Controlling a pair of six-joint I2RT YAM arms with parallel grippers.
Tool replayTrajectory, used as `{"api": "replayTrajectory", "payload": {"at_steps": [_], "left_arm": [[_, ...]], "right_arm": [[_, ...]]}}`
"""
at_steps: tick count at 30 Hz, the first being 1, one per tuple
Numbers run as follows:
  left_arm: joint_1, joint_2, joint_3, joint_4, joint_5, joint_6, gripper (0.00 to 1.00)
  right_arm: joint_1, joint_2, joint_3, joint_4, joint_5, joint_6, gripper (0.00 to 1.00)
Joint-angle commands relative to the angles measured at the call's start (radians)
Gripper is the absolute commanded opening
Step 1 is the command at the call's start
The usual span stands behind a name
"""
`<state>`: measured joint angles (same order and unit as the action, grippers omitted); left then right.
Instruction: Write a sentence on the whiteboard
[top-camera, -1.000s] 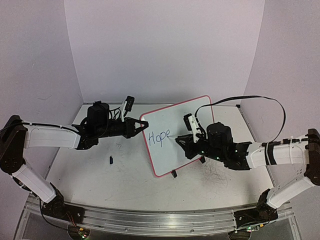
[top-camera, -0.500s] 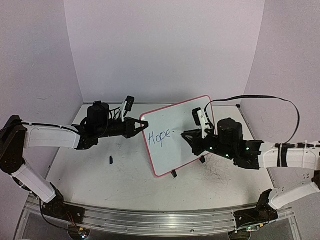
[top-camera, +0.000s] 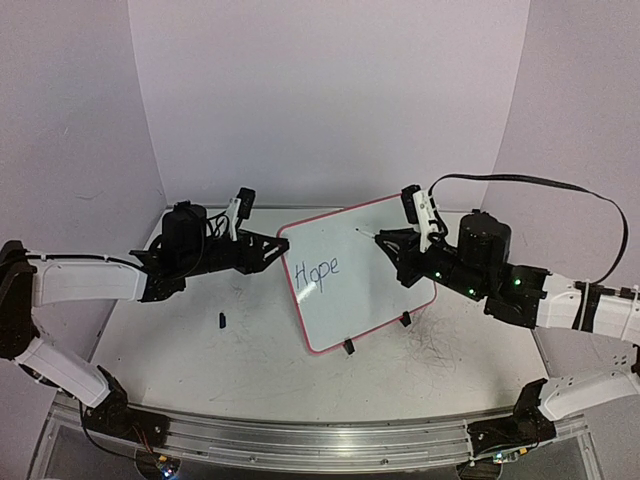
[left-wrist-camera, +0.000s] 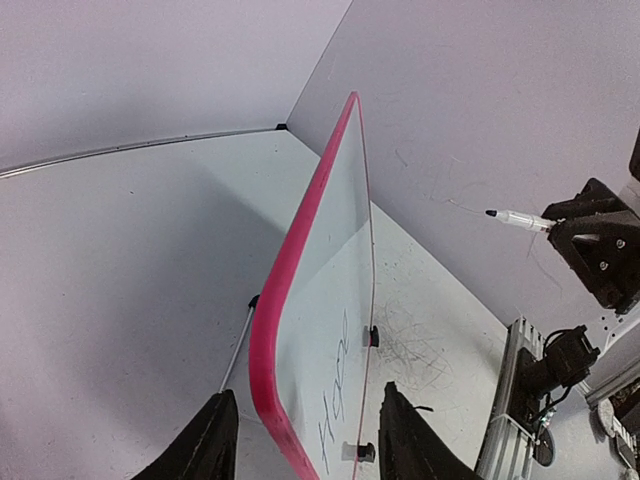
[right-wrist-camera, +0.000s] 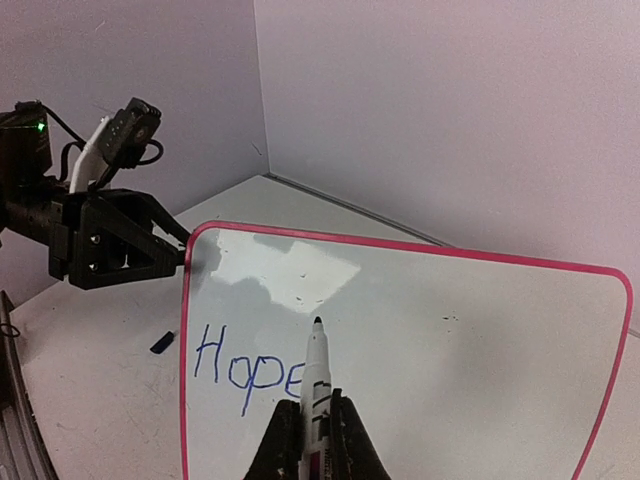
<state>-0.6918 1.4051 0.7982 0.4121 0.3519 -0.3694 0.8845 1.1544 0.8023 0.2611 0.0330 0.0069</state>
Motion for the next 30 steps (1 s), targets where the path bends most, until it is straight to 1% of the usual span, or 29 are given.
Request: {"api": "replayTrajectory", "payload": {"at_steps": [1,6,11,17,23,26,30], "left_arm": [[0.000,-0.011,0.006,0.020,-0.002,-0.055,0.49],[0.000,0.010,-0.015,0.046,-0.030,-0.090,0.51],[0.000,0.065,-0.009,0.109,0.041,-0.113,0.53],[0.000,0.112,-0.008,0.151,0.058,-0.119,0.52],[0.001,0.133,-0.029,0.222,0.056,-0.143,0.48],[0.001,0.159,-0.022,0.239,0.062,-0.144,0.42],[0.001,0.160,-0.034,0.262,0.061,-0.132,0.36]], "right_arm": [[-0.001,0.010,0.048,0.011,0.001,-0.033,0.00],[-0.001,0.015,0.048,-0.049,0.028,-0.041,0.00],[-0.001,0.003,0.047,-0.063,0.057,-0.049,0.00],[-0.001,0.007,0.022,-0.047,0.026,-0.048,0.00],[0.000,-0.006,-0.006,-0.030,0.022,-0.065,0.00],[0.000,0.007,0.000,-0.021,0.013,-0.071,0.00],[0.000,0.029,-0.001,-0.005,0.009,-0.079,0.00]]}}
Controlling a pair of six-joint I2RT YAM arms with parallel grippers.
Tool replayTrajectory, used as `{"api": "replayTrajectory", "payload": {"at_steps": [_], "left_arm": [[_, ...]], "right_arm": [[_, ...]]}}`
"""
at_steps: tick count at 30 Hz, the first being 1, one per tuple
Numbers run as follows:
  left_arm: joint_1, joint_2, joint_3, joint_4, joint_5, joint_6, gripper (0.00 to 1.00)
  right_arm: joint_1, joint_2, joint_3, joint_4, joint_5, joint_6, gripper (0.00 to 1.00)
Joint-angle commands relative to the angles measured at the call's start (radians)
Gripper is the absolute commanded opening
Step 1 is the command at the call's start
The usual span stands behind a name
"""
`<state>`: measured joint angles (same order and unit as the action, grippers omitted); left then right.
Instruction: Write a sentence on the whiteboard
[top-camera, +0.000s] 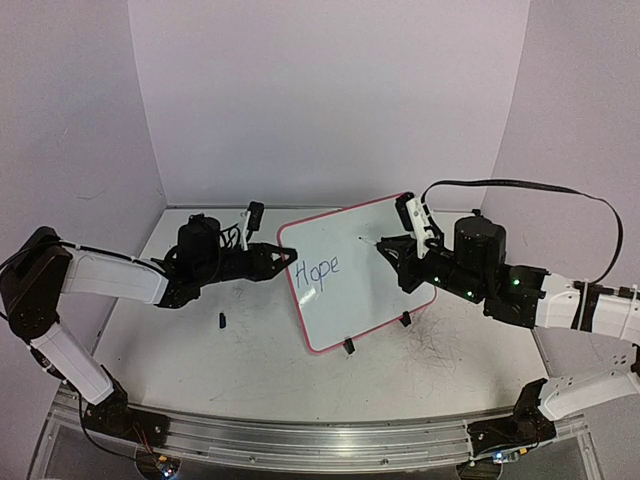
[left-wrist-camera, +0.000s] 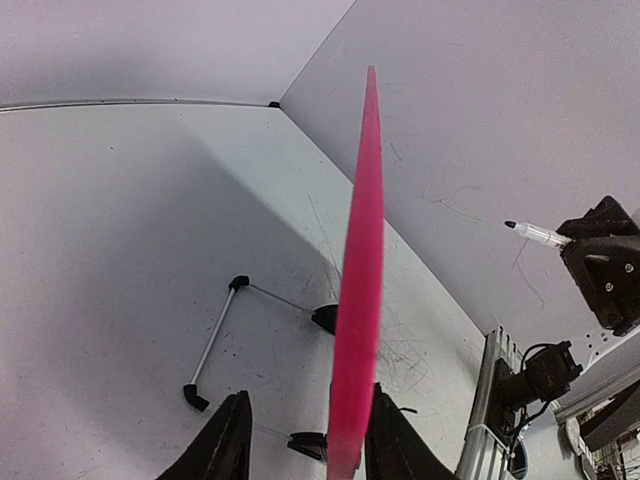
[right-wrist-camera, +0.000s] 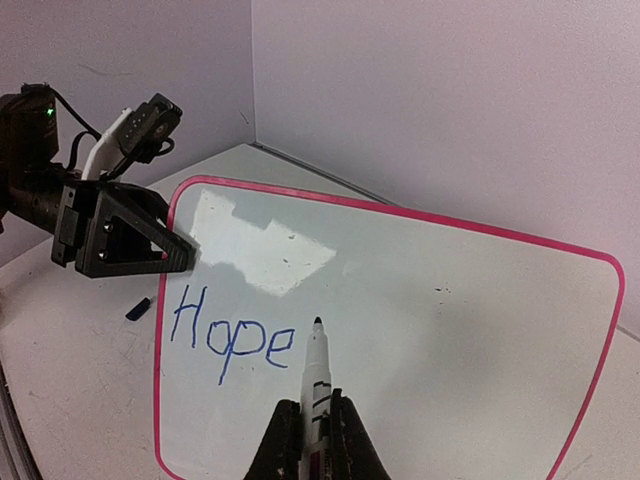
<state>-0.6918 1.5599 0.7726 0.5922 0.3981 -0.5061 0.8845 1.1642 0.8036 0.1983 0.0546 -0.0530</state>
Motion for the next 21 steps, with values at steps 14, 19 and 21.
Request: {"api": "replayTrajectory", "payload": {"at_steps": [14,19,21], "left_arm": [[0.002,0.005,-0.010,0.083,0.021,0.059,0.20],[0.001,-0.003,-0.016,0.083,0.022,0.069,0.16],[0.001,-0.006,-0.019,0.083,0.024,0.070,0.15]], "right_arm": [[-0.003,0.052,-0.039,0.095,-0.022,0.027,0.00],[-0.003,0.050,-0.040,0.095,-0.035,0.032,0.00],[-0.003,0.046,-0.038,0.095,-0.032,0.033,0.00]]}}
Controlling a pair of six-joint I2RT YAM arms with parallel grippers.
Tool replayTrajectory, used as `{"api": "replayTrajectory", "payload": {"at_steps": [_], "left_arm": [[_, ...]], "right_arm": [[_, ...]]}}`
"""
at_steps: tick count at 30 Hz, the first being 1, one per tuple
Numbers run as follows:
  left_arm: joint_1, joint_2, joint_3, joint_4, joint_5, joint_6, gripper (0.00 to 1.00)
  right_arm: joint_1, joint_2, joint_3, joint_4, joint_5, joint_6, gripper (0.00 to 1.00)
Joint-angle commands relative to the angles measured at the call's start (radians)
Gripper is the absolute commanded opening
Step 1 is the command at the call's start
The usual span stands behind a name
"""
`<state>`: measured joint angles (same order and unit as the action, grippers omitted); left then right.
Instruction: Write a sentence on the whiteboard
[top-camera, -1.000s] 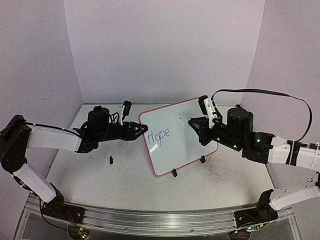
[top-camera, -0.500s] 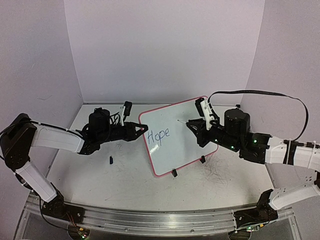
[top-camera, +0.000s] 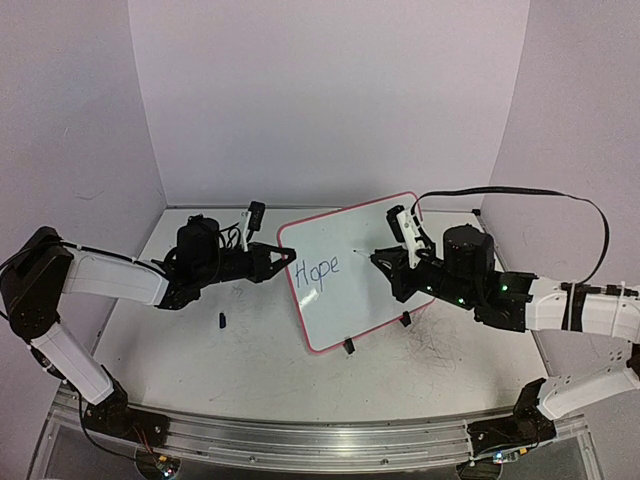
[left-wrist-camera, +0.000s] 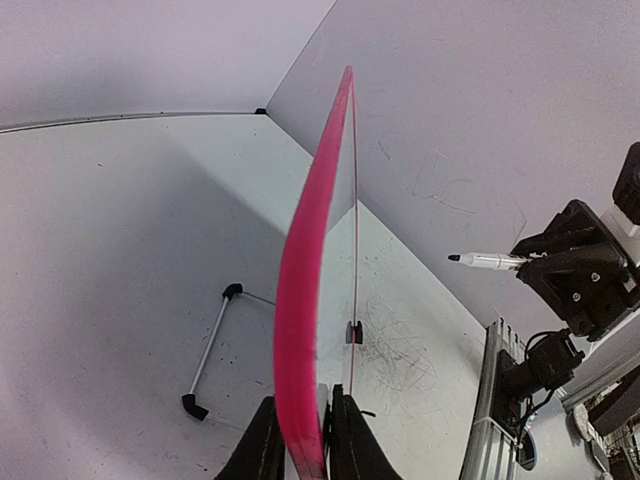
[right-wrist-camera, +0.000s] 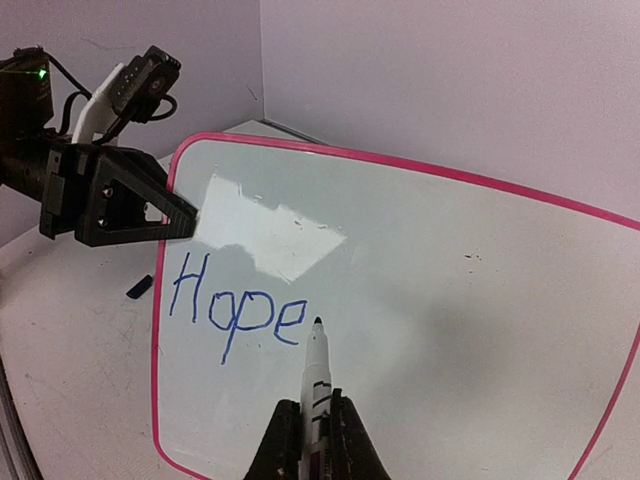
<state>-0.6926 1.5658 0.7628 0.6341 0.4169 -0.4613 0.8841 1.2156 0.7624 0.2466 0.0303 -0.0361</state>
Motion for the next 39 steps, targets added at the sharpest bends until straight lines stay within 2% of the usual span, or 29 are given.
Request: {"api": "replayTrajectory", "payload": {"at_steps": [1,10,15,22,29,39], "left_arm": [[0.002,-0.014,-0.012,0.041,0.005,0.026,0.15],[0.001,-0.011,-0.012,0.041,0.005,0.032,0.07],[0.001,-0.001,-0.007,0.042,0.008,0.033,0.05],[0.001,0.010,-0.005,0.042,0.011,0.037,0.02],[0.000,0.022,0.000,0.040,0.026,0.044,0.00],[0.001,0.027,-0.001,0.040,0.034,0.052,0.00]], "right_arm": [[-0.002,-0.007,0.002,0.046,-0.006,0.017,0.00],[-0.002,-0.008,-0.001,0.043,0.029,0.021,0.00],[-0.011,-0.011,-0.008,0.042,0.162,0.040,0.00],[-0.021,-0.003,-0.011,0.058,0.036,0.045,0.00],[-0.022,-0.004,-0.031,0.112,0.074,0.056,0.00],[-0.022,0.048,-0.012,0.146,0.026,0.056,0.00]]}}
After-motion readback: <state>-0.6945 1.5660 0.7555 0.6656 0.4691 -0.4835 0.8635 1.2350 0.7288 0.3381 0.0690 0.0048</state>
